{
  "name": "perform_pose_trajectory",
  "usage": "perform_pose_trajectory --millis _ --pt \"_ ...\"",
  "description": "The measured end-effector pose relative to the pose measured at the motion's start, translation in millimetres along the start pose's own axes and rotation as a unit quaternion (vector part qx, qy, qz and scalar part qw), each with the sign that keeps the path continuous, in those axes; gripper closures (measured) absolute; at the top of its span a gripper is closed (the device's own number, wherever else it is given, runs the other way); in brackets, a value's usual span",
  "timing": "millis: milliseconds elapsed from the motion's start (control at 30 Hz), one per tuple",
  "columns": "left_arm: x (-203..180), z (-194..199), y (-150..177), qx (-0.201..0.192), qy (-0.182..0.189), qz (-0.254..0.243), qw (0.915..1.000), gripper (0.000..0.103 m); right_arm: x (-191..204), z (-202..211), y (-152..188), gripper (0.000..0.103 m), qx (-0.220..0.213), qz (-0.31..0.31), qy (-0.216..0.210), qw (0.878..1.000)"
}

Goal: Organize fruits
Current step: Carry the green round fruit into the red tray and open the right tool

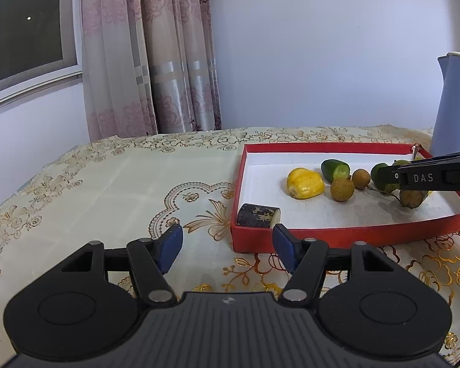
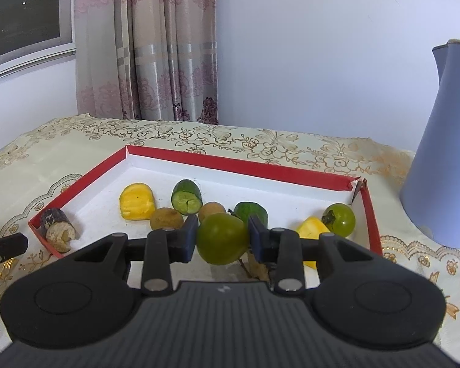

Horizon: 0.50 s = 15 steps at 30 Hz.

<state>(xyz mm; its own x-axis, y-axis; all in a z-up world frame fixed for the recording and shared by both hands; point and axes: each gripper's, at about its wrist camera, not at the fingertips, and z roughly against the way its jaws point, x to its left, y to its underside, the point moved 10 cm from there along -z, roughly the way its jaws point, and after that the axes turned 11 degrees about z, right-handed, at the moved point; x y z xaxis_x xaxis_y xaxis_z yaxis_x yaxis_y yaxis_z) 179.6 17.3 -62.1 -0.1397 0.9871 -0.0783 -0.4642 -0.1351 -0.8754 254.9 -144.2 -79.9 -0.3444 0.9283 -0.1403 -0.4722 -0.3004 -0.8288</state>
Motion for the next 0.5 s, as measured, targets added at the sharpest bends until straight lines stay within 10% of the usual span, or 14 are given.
perform_pose_trajectory --millis 500 --pt "1.2 1.2 -0.4 0.002 0.002 0.002 1.0000 0.039 2.0 -3.6 -0.9 0.070 0.003 -0.001 0.006 1.000"
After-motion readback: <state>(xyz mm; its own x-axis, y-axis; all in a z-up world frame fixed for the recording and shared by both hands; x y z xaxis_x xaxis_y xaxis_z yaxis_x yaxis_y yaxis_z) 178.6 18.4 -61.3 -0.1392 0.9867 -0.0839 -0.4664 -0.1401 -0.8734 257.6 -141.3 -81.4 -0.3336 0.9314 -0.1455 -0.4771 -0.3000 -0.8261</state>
